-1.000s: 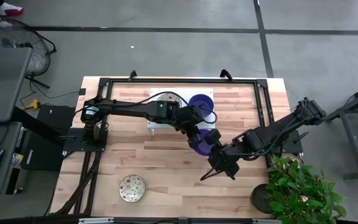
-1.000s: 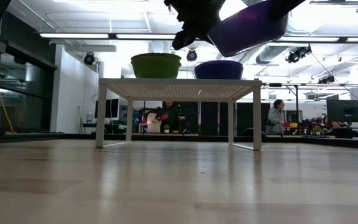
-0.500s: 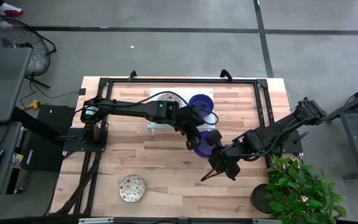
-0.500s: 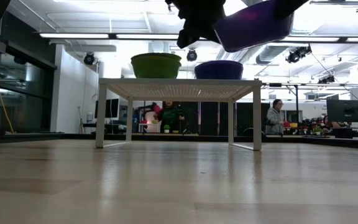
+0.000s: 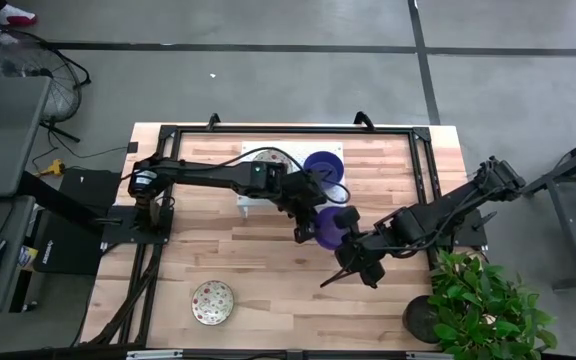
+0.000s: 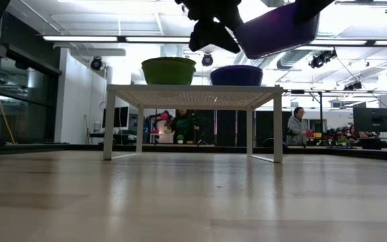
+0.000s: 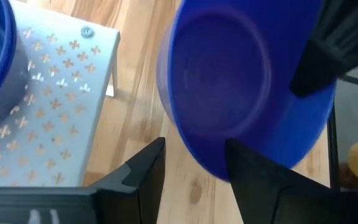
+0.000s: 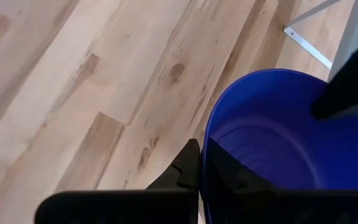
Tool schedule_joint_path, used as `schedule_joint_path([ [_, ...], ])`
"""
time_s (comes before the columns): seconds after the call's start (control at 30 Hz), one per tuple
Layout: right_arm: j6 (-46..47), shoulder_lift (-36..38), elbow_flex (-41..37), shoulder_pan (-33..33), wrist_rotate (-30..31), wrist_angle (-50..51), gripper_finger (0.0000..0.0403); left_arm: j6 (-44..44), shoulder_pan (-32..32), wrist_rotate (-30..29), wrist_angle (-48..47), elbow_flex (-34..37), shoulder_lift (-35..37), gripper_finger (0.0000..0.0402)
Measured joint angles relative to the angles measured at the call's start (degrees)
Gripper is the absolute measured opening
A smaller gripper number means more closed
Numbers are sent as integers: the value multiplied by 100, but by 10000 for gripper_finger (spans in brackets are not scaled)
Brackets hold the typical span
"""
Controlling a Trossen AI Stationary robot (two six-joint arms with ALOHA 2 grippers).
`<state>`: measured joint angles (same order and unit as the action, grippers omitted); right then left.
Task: Pick & Place Mini bowls
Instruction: Stack the blue bowl on top of the blue bowls on the shelf
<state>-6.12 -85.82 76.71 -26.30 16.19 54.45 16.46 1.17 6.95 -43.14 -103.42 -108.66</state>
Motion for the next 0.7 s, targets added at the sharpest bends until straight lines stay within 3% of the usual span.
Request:
schedule_joint_path([
  [0.43, 670, 22, 4, -8, -97, -120, 0, -563, 54, -416, -732, 2, 523, 161],
  [0.7, 1170, 64, 4, -81, -75, -181, 0, -1011, 565, -1771, -2050, 28, 1067, 161],
])
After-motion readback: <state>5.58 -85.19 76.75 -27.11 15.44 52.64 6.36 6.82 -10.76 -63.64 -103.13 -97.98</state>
